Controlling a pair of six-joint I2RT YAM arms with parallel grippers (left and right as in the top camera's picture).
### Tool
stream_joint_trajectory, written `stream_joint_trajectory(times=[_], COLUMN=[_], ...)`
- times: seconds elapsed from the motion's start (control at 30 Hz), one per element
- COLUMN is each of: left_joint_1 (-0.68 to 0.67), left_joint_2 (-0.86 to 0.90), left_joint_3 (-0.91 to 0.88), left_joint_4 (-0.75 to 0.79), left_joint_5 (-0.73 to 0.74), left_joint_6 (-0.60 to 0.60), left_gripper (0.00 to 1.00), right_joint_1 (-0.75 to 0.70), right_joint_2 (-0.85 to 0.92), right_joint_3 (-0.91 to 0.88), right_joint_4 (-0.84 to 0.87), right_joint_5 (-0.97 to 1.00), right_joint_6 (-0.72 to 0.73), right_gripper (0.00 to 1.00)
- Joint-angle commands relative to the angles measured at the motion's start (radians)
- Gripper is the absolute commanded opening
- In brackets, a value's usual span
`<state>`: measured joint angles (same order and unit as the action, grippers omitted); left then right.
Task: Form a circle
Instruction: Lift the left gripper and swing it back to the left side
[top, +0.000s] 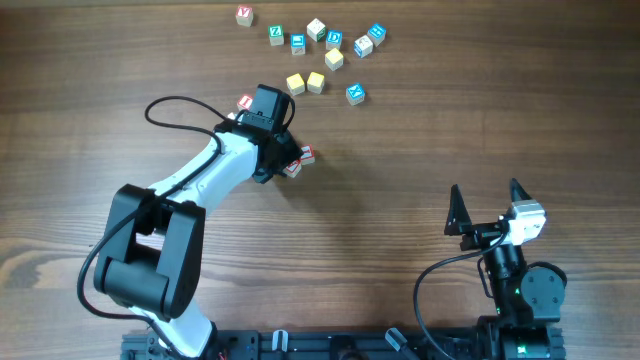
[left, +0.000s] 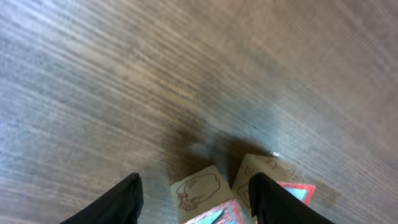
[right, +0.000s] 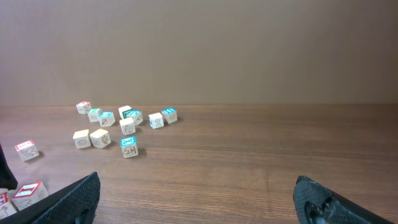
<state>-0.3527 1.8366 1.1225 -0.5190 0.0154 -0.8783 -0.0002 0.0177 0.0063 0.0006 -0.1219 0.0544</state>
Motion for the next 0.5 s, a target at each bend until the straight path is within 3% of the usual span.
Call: stream_joint_trajectory(times=[0.0, 0.47], left_joint_1=[0.014, 0.203], left_joint_2=[0.015, 0.015], left_joint_3=[-0.01, -0.01], left_joint_4=[0.019, 0.005], left_joint_5=[-0.036, -0.057], left_joint_6=[-0.021, -0.02], left_gripper=[0.56, 0.57], right_joint_1=[-0.004, -0.004], right_joint_2=[-0.001, -0.001], right_joint_3=[-0.001, -0.001], right_joint_4=[0.005, 0.005], right_joint_5=[0.018, 0.018], right_joint_6=[-0.009, -0.01], right_gripper=[0.99, 1.0])
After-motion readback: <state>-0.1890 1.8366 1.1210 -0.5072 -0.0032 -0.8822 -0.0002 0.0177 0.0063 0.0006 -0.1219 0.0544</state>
